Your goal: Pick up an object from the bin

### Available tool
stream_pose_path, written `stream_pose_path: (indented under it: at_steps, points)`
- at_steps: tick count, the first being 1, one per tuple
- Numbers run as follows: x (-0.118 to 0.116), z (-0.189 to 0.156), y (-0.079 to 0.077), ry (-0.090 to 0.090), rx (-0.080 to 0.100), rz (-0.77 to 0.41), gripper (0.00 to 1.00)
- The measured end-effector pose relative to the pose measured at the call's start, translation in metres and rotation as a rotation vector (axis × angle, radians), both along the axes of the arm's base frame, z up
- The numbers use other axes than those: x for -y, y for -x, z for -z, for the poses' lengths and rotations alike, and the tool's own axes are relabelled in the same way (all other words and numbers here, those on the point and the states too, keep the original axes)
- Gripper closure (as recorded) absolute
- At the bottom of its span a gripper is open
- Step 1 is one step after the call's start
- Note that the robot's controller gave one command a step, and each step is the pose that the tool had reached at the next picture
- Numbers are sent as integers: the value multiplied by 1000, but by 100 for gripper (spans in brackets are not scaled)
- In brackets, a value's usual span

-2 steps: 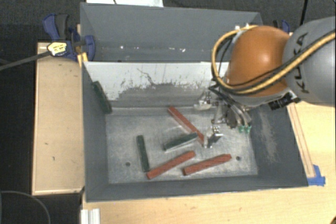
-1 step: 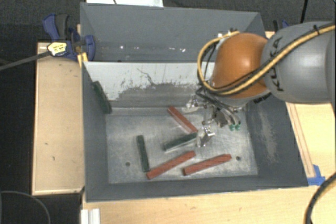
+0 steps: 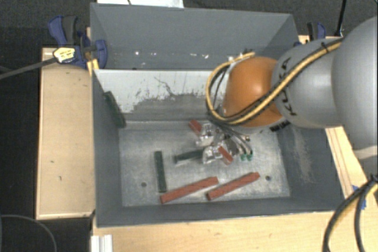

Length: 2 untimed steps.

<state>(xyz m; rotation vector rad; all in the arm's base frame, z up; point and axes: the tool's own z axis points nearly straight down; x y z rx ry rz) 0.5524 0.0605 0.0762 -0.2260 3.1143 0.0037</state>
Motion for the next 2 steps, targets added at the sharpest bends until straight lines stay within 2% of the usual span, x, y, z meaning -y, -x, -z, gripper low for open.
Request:
stream_pose_path:
  at_steps: [1,2]
  points:
    - [0,0,0,0,0,1,100]
    - [-21,-175,-10,1,-7,23,100]
